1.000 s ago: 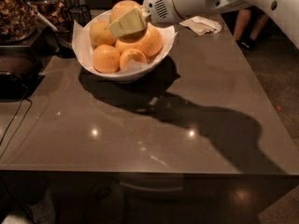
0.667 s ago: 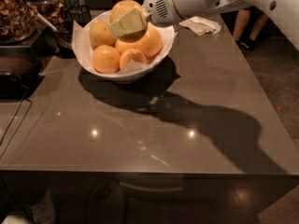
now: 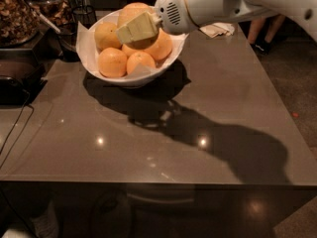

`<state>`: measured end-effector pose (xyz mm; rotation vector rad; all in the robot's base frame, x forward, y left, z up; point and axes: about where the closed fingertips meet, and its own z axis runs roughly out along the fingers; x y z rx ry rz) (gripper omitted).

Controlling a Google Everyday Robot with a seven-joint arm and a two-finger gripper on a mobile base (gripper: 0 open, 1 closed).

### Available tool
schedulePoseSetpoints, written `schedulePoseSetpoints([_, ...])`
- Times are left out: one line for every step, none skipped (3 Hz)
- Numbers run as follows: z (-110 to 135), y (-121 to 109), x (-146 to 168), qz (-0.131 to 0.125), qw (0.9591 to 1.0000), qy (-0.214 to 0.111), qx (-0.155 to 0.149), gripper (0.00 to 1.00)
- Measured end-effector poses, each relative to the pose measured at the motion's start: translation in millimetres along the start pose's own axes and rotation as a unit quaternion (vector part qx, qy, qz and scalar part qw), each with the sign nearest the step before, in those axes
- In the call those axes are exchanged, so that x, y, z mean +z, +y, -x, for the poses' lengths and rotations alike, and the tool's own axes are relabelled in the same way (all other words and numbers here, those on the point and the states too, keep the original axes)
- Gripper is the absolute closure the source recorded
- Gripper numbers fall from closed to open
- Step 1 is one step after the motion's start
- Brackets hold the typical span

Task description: Pick orange from white bowl

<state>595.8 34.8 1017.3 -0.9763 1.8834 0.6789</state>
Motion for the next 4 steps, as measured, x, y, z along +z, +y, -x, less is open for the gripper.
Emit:
schedulePoseSetpoints([-7,31,-31,-0.035,0.9991,-0.015,0.016,1.00])
schedulePoseSetpoints([-11,53,-56,-0.059,0.9977,-0.021,0.028,1.00])
schedulePoseSetpoints([-18,69,-74,-0.074,0.9961,-0.021,0.043,1.00])
schedulePoseSetpoints([-19,70,-76,-0.075,0.9960,-0.021,0.044,1.00])
